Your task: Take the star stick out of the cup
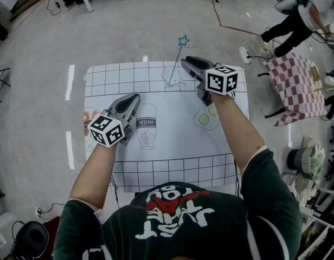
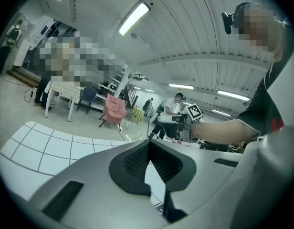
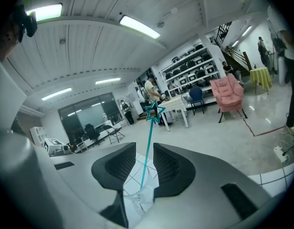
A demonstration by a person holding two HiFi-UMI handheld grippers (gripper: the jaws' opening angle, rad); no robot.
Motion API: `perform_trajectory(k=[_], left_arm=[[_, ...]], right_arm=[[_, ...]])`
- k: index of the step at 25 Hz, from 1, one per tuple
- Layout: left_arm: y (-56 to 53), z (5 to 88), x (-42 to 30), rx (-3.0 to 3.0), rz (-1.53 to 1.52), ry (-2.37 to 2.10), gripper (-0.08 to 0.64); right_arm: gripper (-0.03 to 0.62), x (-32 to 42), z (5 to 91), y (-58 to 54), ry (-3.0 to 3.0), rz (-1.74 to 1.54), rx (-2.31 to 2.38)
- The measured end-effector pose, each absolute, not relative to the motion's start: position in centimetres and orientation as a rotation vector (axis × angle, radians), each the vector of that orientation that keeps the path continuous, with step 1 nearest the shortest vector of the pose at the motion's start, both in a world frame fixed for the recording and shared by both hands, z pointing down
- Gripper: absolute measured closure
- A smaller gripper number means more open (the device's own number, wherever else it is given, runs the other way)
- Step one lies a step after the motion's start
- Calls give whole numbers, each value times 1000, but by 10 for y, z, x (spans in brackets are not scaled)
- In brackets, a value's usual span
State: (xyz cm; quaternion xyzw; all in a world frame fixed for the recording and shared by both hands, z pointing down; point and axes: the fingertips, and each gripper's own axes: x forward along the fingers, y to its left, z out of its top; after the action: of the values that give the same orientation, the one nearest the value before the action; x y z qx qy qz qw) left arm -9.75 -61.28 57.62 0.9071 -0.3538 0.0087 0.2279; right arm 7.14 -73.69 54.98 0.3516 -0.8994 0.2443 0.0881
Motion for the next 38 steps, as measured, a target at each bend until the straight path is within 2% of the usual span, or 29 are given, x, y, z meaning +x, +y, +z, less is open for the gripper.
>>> perform_trajectory(k=[16, 19, 21, 30, 38], left_arm=[[-624, 612, -77, 2465, 17, -900, 551], [-623, 615, -76, 2462, 20, -897, 551], [-623, 617, -76, 2460, 22, -898, 551], [-620, 607, -79, 2467, 8, -905, 551], [-614, 570, -94, 2509, -36, -941, 551]], right_arm=[[468, 47, 580, -754, -2720, 788, 943], [492, 45, 578, -754, -2725, 772, 935], [536, 46, 577, -754, -2727, 753, 942], [549, 43, 556, -750, -2757, 648, 944], [549, 44, 503, -748, -2755, 480, 996]])
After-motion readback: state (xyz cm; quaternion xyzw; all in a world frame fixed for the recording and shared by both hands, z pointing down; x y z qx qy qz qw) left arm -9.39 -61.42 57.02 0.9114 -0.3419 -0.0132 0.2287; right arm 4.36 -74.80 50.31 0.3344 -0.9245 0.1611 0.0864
